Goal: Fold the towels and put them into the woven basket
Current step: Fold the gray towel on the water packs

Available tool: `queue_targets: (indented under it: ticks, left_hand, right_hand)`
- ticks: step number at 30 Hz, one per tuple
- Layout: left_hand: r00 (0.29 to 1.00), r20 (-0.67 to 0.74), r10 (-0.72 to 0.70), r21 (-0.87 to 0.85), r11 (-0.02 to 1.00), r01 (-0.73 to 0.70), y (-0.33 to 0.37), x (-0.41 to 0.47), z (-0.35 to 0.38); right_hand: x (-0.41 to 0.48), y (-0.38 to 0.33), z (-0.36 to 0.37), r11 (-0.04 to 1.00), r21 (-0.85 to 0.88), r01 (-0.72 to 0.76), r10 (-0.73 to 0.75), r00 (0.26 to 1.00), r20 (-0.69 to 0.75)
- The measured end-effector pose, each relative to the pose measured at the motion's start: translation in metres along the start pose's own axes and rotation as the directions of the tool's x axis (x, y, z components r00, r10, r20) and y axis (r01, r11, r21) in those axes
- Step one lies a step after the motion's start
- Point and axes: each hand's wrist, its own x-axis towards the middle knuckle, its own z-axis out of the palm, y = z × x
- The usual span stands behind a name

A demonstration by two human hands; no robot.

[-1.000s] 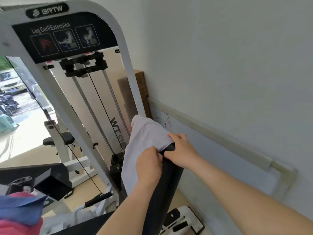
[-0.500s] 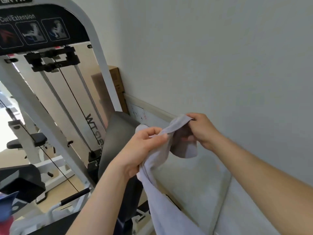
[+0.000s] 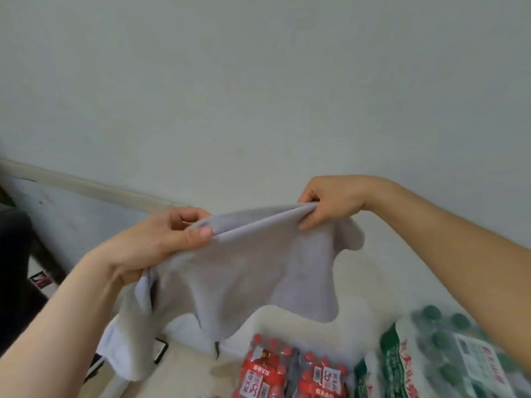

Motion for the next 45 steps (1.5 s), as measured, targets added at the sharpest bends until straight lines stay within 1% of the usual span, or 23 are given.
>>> queue_targets:
  ticks: [2,3,6,9,11,14,16,19,20,22,25,27,29,30,32,34,35,36,37,39,40,42,45]
  left_hand:
    - [0.982,0.180,-0.054,0.262,0.965,0.005,0.009,0.019,0.033]
    - [0.966,0.245,-0.081,0.337,0.941,-0.006,0.013,0.027,0.048]
    - [0.927,0.356,-0.118,0.384,0.923,-0.030,0.018,0.049,0.090]
    - [0.954,0.301,-0.014,0.401,0.909,-0.113,0.010,0.073,0.127]
    - [0.972,0.227,0.064,0.429,0.889,-0.159,0.004,0.088,0.157]
    - [0.975,0.184,0.127,0.497,0.844,-0.203,-0.002,0.105,0.207]
    - [0.976,0.139,0.166,0.561,0.799,-0.216,-0.004,0.120,0.232]
    - [0.966,0.017,0.257,0.674,0.711,-0.201,0.004,0.146,0.262]
    - [0.950,-0.024,0.310,0.697,0.687,-0.207,0.010,0.154,0.272]
    - [0.900,-0.115,0.420,0.698,0.679,-0.228,0.025,0.168,0.296]
    - [0.785,-0.275,0.556,0.642,0.713,-0.280,0.055,0.187,0.335]
    - [0.728,-0.367,0.579,0.589,0.750,-0.301,0.069,0.195,0.362]
    - [0.697,-0.412,0.586,0.537,0.775,-0.334,0.071,0.200,0.390]
    - [0.701,-0.400,0.590,0.533,0.772,-0.346,0.065,0.201,0.404]
    - [0.765,-0.314,0.562,0.544,0.767,-0.340,0.045,0.201,0.432]
    - [0.892,-0.156,0.425,0.561,0.781,-0.275,0.018,0.197,0.456]
    - [0.950,-0.043,0.308,0.587,0.778,-0.226,0.003,0.193,0.467]
    - [0.980,0.090,0.180,0.623,0.757,-0.196,-0.012,0.189,0.477]
    - [0.975,0.216,0.054,0.661,0.726,-0.187,-0.028,0.186,0.486]
    - [0.905,0.411,-0.109,0.697,0.677,-0.235,-0.051,0.179,0.501]
    - [0.869,0.465,-0.170,0.696,0.677,-0.240,-0.061,0.177,0.504]
    - [0.798,0.536,-0.274,0.663,0.722,-0.197,-0.069,0.172,0.507]
    - [0.722,0.604,-0.338,0.603,0.785,-0.138,-0.076,0.169,0.509]
  right_hand:
    - [-0.039,0.033,-0.004,0.994,0.009,-0.113,0.113,0.990,-0.079]
    - [-0.058,0.048,-0.006,0.985,0.015,-0.174,0.175,0.978,-0.110]
    - [-0.115,0.095,-0.010,0.937,0.040,-0.348,0.348,0.914,-0.208]
    - [-0.169,0.135,-0.003,0.857,0.126,-0.500,0.515,0.814,-0.268]
    - [-0.199,0.156,0.004,0.785,0.223,-0.577,0.618,0.748,-0.242]
    - [-0.234,0.184,0.018,0.633,0.431,-0.643,0.760,0.621,-0.191]
    - [-0.253,0.205,0.029,0.537,0.593,-0.601,0.821,0.534,-0.202]
    - [-0.277,0.237,0.043,0.445,0.799,-0.403,0.872,0.396,-0.286]
    - [-0.284,0.251,0.046,0.448,0.831,-0.331,0.877,0.342,-0.337]
    - [-0.297,0.281,0.047,0.514,0.819,-0.256,0.855,0.236,-0.462]
    - [-0.318,0.322,0.047,0.646,0.709,-0.284,0.755,0.103,-0.647]
    - [-0.335,0.343,0.047,0.718,0.599,-0.354,0.650,0.032,-0.760]
    - [-0.353,0.360,0.049,0.783,0.485,-0.389,0.540,0.039,-0.841]
    - [-0.362,0.371,0.056,0.801,0.461,-0.383,0.515,0.048,-0.856]
    - [-0.379,0.400,0.080,0.810,0.436,-0.391,0.506,0.092,-0.858]
    - [-0.395,0.428,0.117,0.788,0.414,-0.456,0.552,0.224,-0.803]
    - [-0.404,0.440,0.138,0.761,0.409,-0.504,0.598,0.298,-0.744]
    - [-0.413,0.450,0.161,0.725,0.406,-0.556,0.651,0.360,-0.669]
    - [-0.421,0.459,0.184,0.694,0.396,-0.602,0.694,0.410,-0.592]
    - [-0.437,0.467,0.223,0.651,0.355,-0.670,0.745,0.477,-0.467]
    - [-0.444,0.468,0.237,0.639,0.340,-0.690,0.760,0.499,-0.416]
    - [-0.456,0.466,0.255,0.645,0.317,-0.695,0.761,0.545,-0.353]
    - [-0.469,0.465,0.266,0.650,0.263,-0.713,0.758,0.583,-0.293]
